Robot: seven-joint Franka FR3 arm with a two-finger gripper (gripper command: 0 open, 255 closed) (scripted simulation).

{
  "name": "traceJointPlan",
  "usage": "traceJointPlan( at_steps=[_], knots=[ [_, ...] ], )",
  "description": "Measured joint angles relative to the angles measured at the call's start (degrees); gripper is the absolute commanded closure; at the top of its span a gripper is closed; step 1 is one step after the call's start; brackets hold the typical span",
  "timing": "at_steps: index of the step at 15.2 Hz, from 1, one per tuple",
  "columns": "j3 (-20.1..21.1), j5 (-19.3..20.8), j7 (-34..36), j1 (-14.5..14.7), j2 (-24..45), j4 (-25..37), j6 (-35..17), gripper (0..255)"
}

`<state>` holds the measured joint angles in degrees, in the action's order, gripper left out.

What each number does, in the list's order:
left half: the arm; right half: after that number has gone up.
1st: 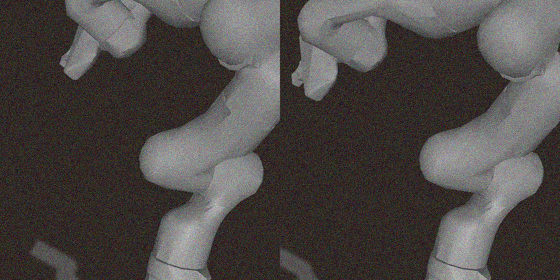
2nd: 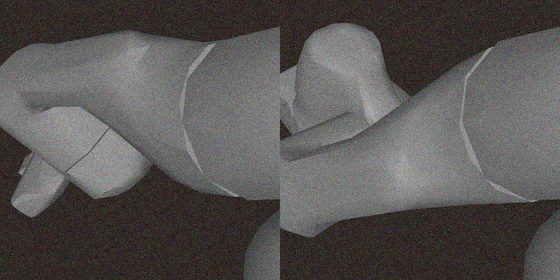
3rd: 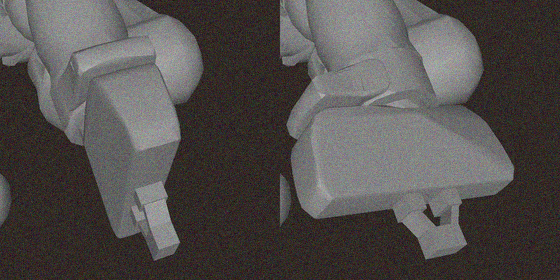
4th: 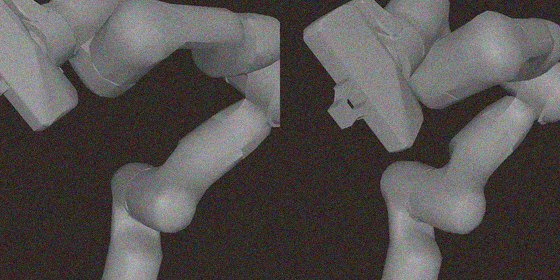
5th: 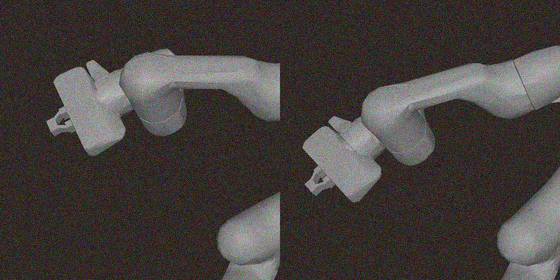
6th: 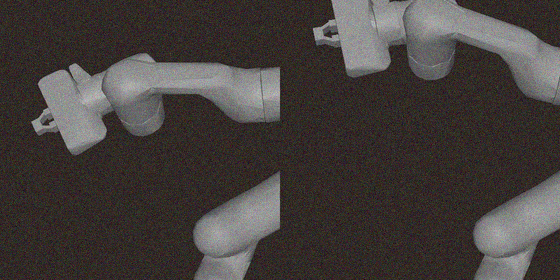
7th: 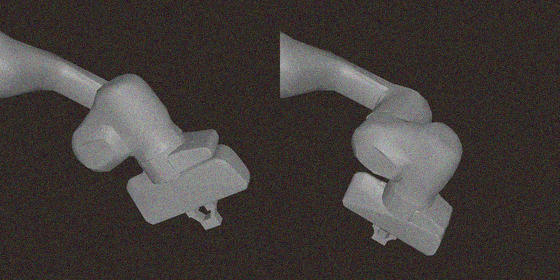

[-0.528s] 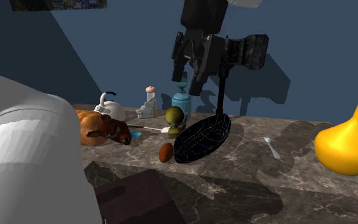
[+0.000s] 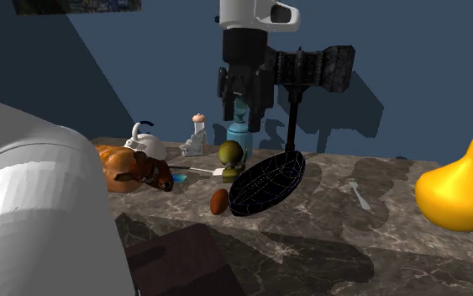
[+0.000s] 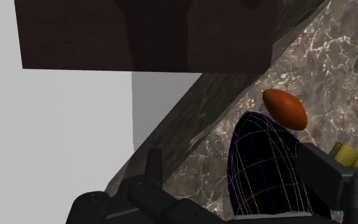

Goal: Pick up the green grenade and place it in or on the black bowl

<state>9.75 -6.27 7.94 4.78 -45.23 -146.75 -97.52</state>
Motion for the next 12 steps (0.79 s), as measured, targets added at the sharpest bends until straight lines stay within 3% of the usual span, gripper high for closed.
traceJointPlan(
  at_steps=[7, 12],
  knots=[
    [12.8, 1.7, 4.9, 4.0, 4.0, -4.9, -18.3, 0],
    [23.6, 7.0, 10.9, 3.1, 10.0, -5.9, -31.2, 0]
  ],
)
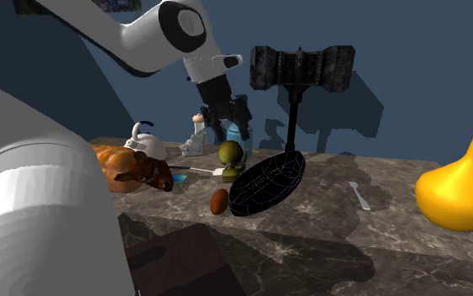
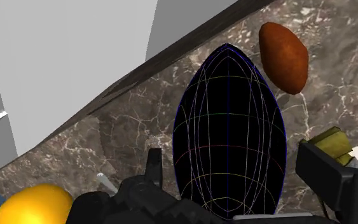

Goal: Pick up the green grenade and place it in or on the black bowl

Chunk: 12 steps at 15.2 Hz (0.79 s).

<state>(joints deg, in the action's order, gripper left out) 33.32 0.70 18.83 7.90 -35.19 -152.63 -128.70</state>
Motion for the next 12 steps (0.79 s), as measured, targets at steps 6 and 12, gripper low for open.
traceJointPlan(
  at_steps=[6, 12],
  knots=[
    [18.8, 14.7, 13.6, -10.3, 9.1, 1.9, -13.0, 0],
    [51.2, 36.3, 31.4, -38.5, 12.8, 8.2, -19.9, 0]
  ],
)
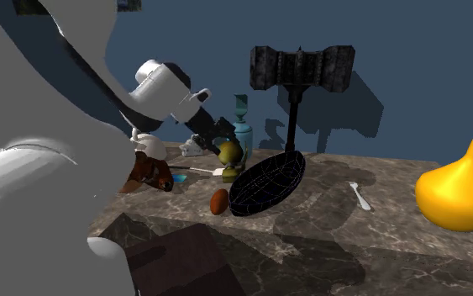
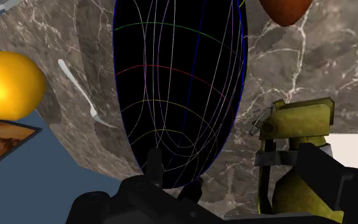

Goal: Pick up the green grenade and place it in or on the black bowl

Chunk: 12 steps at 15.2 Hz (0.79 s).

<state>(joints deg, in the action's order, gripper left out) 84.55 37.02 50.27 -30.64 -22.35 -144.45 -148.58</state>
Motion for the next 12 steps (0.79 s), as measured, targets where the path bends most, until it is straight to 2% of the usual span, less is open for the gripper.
traceJointPlan(
  at_steps=[1, 4, 7, 10, 12],
  knots=[
    [7.4, 2.1, 2.2, -6.7, -1.5, 1.8, -1.3, 0],
    [19.3, 3.7, 5.3, -17.1, -10.3, 5.3, -6.3, 0],
    [25.5, 4.7, 8.7, -21.1, -20.0, 9.0, -10.0, 0],
    [29.8, 5.8, 12.2, -24.3, -30.3, 14.2, -13.0, 0],
    [31.1, 6.2, 13.5, -25.4, -34.7, 16.9, -13.8, 0]
  ],
)
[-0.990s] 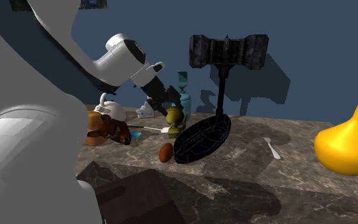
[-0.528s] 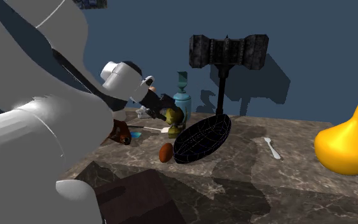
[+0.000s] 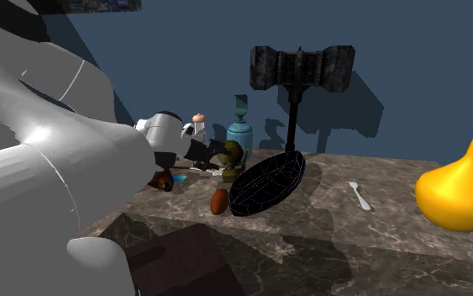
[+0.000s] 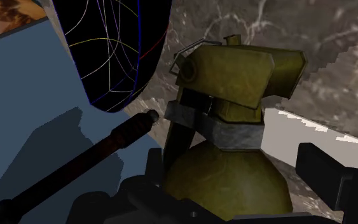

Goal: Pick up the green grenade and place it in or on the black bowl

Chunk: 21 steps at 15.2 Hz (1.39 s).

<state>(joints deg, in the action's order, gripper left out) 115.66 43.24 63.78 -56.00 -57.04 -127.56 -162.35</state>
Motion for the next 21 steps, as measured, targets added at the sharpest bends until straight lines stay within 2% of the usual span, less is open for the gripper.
traceJointPlan(
  at_steps=[7, 13, 14, 21],
  knots=[
    [1.3, 0.4, 1.1, -5.0, -5.1, 3.8, -3.3, 0],
    [1.4, 0.4, 1.2, -5.6, -5.6, 4.2, -3.7, 0],
    [1.4, 0.4, 1.2, -5.6, -5.6, 4.2, -3.7, 255],
    [1.5, 0.4, 1.2, -5.6, -5.6, 4.2, -3.7, 255]
  ],
)
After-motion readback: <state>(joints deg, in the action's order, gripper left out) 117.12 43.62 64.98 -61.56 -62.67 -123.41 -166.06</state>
